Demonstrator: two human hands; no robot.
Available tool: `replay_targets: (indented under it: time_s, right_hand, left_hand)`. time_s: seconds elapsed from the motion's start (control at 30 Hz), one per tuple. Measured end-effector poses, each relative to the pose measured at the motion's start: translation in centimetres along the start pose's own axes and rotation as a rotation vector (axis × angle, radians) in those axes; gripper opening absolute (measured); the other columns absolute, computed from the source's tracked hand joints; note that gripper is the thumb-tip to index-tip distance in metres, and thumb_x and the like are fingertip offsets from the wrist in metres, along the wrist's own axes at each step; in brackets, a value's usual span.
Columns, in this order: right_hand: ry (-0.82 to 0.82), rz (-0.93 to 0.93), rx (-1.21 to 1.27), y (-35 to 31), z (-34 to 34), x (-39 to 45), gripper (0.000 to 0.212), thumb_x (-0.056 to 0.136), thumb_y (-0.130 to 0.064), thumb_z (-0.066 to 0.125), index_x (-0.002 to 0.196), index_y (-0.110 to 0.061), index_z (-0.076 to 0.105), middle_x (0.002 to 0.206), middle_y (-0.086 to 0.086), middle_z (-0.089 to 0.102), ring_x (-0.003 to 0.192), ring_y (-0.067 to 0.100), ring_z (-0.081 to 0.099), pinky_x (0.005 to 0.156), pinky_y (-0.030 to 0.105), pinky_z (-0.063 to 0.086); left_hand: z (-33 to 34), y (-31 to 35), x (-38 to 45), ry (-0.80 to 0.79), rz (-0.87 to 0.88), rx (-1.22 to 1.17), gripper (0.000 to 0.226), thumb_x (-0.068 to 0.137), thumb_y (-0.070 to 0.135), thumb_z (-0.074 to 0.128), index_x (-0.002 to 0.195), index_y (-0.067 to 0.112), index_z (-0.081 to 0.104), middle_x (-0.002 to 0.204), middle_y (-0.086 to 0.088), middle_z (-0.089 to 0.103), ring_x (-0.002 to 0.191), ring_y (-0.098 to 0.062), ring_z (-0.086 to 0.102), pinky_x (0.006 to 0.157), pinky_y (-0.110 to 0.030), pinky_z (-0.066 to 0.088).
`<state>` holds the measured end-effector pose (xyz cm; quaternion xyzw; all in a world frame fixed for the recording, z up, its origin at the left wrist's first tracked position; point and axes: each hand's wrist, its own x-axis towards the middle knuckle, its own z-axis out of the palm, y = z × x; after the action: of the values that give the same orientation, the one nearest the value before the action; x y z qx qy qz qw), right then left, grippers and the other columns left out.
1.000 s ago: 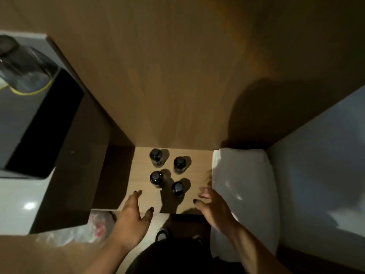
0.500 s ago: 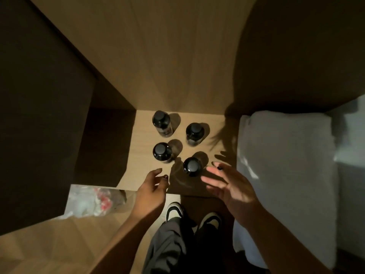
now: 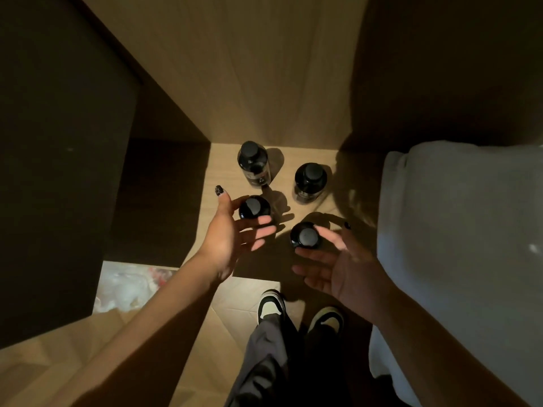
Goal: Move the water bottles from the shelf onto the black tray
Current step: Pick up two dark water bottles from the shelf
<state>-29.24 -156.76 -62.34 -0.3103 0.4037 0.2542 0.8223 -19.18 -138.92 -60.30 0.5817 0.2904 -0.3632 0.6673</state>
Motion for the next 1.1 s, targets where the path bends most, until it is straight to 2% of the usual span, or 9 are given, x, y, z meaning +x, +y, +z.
replay_targets:
  time_s: [0.1, 0.2, 0.33, 0.5, 0.57, 0.7, 0.83, 0.97, 1.1]
  right_hand:
    - [-0.034, 0.053, 0.039, -0.2, 0.7, 0.7, 0.052, 0.096, -0.053, 0.026, 0.129, -0.019, 0.048, 0.117, 0.020, 0.066, 0.086, 0.034, 0.069, 0.071, 0.038, 0.051]
    - [-0.021, 0.078, 0.035, -0.3, 1.3, 1.1, 0.048, 0.097, -0.051, 0.029, 0.122, -0.019, 0.053, 0.112, 0.019, 0.068, 0.090, 0.033, 0.067, 0.072, 0.039, 0.050]
    - [0.070, 0.068, -0.079, -0.1, 2.0, 1.4, 0.031, 0.099, -0.032, 0.037, 0.121, -0.018, 0.055, 0.107, 0.017, 0.070, 0.089, 0.029, 0.067, 0.070, 0.037, 0.050]
    - [0.130, 0.030, -0.126, -0.1, 2.9, 0.9, 0.023, 0.098, -0.013, 0.038, 0.111, -0.020, 0.055, 0.098, 0.015, 0.069, 0.088, 0.029, 0.065, 0.073, 0.039, 0.049]
    - [0.169, 0.027, -0.143, -0.1, 3.6, 0.9, 0.022, 0.096, -0.008, 0.039, 0.103, -0.021, 0.056, 0.095, 0.015, 0.069, 0.086, 0.028, 0.065, 0.074, 0.039, 0.048]
    - [0.322, -0.020, -0.355, 0.1, 4.5, 1.1, 0.026, 0.089, 0.003, 0.043, 0.095, -0.019, 0.054, 0.088, 0.015, 0.067, 0.080, 0.025, 0.064, 0.077, 0.038, 0.049]
    - [0.396, -0.037, -0.588, 0.4, 5.2, 0.4, 0.031, 0.087, 0.005, 0.047, 0.107, -0.017, 0.055, 0.082, 0.010, 0.063, 0.072, 0.017, 0.059, 0.065, 0.027, 0.049]
    - [0.427, -0.178, -0.893, 0.9, 5.6, -1.7, 0.041, 0.081, 0.005, 0.057, 0.116, -0.016, 0.054, 0.098, 0.013, 0.064, 0.084, 0.026, 0.062, 0.077, 0.040, 0.054]
    - [0.371, -0.256, -1.210, 0.3, 7.0, -5.1, 0.030, 0.081, 0.000, 0.058, 0.108, -0.015, 0.054, 0.083, -0.004, 0.053, 0.080, 0.018, 0.053, 0.071, 0.030, 0.045]
  left_hand:
    - [0.5, 0.5, 0.6, -0.076, -0.072, 0.017, 0.046, 0.099, 0.049, 0.017, 0.115, 0.025, 0.053, 0.110, -0.014, 0.066, 0.094, -0.028, 0.066, 0.076, -0.036, 0.051]
    - [1.3, 0.9, 1.1, -0.089, -0.085, -0.035, 0.035, 0.100, 0.020, 0.039, 0.134, 0.013, 0.042, 0.127, -0.020, 0.057, 0.089, -0.025, 0.068, 0.068, -0.037, 0.060]
    - [1.9, 0.7, 1.0, 0.008, -0.063, 0.080, 0.030, 0.091, -0.004, 0.050, 0.118, 0.011, 0.050, 0.097, -0.013, 0.062, 0.063, -0.018, 0.066, 0.048, -0.022, 0.056]
    - [1.7, 0.7, 1.5, 0.068, -0.143, 0.175, 0.016, 0.087, -0.003, 0.053, 0.086, 0.013, 0.058, 0.085, -0.016, 0.060, 0.070, -0.027, 0.060, 0.064, -0.031, 0.050]
    - [1.8, 0.5, 1.2, 0.085, -0.143, 0.220, 0.022, 0.085, -0.006, 0.051, 0.071, 0.010, 0.059, 0.064, -0.011, 0.056, 0.050, -0.021, 0.056, 0.049, -0.021, 0.047]
    - [1.0, -0.1, -0.5, 0.065, -0.049, 0.518, 0.032, 0.082, -0.011, 0.045, 0.094, 0.014, 0.059, 0.067, -0.006, 0.054, 0.051, -0.015, 0.048, 0.035, -0.012, 0.035]
    - [-0.4, -0.8, -1.8, 0.075, -0.041, 0.640, 0.038, 0.078, -0.014, 0.045, 0.101, 0.014, 0.058, 0.081, -0.009, 0.059, 0.062, -0.017, 0.053, 0.039, -0.014, 0.039]
    - [-1.3, -1.0, -4.2, 0.081, -0.006, 0.782, 0.039, 0.075, 0.001, 0.051, 0.100, 0.030, 0.058, 0.094, -0.006, 0.065, 0.088, -0.028, 0.062, 0.076, -0.032, 0.053]
    - [-1.5, 0.3, -7.7, 0.076, 0.112, 0.936, 0.038, 0.078, 0.006, 0.054, 0.108, 0.030, 0.054, 0.095, 0.002, 0.062, 0.088, -0.023, 0.057, 0.073, -0.023, 0.040]
